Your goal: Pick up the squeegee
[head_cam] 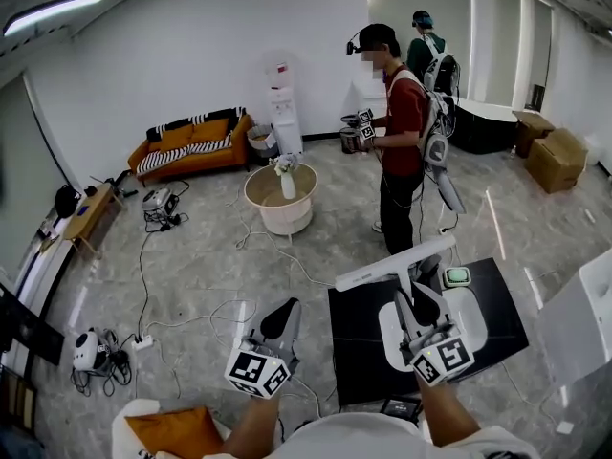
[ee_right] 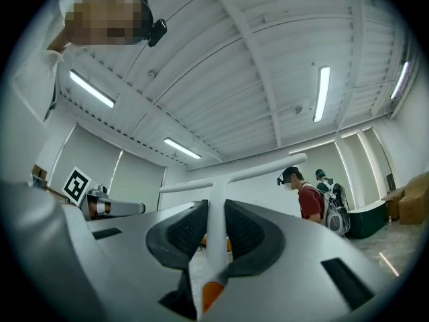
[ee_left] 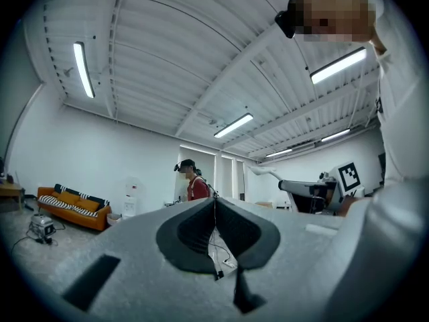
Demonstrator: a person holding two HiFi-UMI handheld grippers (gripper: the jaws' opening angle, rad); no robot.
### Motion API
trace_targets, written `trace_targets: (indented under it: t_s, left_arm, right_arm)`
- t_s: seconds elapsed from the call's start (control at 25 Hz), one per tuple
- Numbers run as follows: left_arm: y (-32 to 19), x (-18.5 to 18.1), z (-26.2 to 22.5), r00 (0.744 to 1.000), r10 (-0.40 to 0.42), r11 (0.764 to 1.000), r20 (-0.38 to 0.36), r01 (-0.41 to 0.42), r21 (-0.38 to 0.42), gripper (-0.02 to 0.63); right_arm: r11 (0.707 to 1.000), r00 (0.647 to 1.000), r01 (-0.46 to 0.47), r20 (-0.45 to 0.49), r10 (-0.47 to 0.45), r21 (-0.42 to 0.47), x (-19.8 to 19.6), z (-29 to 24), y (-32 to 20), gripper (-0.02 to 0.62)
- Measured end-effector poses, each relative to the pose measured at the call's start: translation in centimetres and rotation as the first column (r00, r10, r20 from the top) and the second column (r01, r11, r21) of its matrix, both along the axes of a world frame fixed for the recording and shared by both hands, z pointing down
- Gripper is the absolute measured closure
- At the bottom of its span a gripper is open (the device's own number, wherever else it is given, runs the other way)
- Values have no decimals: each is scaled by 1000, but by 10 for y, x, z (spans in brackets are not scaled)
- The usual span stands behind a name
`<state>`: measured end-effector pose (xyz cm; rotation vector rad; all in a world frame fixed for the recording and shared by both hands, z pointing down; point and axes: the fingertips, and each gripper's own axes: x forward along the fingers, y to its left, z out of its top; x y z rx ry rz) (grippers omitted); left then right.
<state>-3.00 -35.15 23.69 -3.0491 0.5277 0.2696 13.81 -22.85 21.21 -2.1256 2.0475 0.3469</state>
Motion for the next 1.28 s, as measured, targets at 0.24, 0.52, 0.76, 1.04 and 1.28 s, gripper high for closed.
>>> trace_targets:
  t_s: [0.24, 0.52, 0.76, 1.04, 1.28]
  left_arm:
    - [0, 3, -1, 1000, 8, 1000, -15, -8, -10, 589]
    - [-2, 2, -4, 999, 4, 1000, -36, -4, -11, 589]
    - [3, 1, 0, 999, 5, 1000, -36, -6, -16, 589]
    - [6, -4, 3, 999, 20, 999, -27, -22, -47, 589]
    - [12, -2, 7, 999, 47, 998, -22, -48, -42, 589]
  right_arm:
    - [1000, 999, 2, 34, -2, 0, 8, 2, 3, 512]
    - [1000, 999, 13, 42, -13, 11, 8, 2, 3, 512]
    - [999, 998, 36, 50, -36, 0, 5, 6, 2, 512]
    - [999, 998, 48, 46, -47, -7, -1, 3, 4, 512]
    - [998, 996, 58, 70, -57, -13, 0, 8, 6, 512]
